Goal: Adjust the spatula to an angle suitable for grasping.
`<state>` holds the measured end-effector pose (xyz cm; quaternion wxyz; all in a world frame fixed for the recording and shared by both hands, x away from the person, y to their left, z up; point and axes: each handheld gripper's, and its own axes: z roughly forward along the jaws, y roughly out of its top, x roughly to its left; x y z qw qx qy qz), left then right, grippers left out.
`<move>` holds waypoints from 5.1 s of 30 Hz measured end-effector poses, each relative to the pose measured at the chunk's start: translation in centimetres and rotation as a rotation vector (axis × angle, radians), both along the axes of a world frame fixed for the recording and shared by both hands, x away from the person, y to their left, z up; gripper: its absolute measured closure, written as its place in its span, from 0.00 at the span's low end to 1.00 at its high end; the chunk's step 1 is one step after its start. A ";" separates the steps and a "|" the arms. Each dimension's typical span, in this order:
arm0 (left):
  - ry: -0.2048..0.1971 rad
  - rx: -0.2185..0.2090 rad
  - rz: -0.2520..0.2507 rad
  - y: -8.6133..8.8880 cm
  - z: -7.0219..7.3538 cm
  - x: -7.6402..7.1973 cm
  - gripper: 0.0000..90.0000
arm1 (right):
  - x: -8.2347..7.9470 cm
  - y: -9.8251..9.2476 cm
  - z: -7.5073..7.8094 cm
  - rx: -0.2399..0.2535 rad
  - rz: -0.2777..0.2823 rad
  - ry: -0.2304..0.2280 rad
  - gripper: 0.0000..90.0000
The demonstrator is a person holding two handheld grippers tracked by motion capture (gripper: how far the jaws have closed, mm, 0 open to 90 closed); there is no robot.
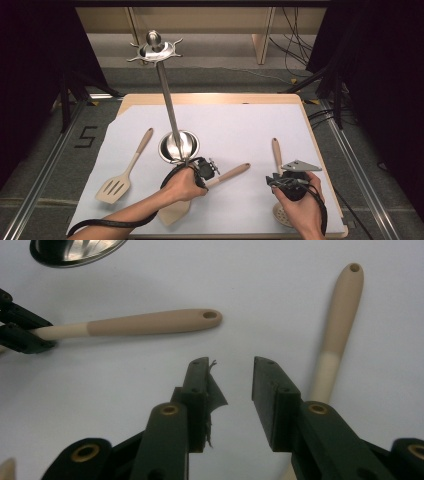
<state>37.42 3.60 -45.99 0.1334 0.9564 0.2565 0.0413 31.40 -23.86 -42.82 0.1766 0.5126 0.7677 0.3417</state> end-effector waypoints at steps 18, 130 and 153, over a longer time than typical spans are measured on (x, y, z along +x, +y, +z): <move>-0.151 -0.415 0.047 3.2 3.6 -1.6 0.87 | -0.4 3.9 1.8 0.214 0.107 -0.075 0.63; -0.359 -0.840 0.062 11.6 10.7 -1.5 0.87 | 1.7 3.3 3.8 0.282 0.146 -0.228 0.66; -0.379 -0.815 0.079 12.9 12.3 -0.8 0.87 | 1.9 2.9 3.4 0.286 0.121 -0.228 0.62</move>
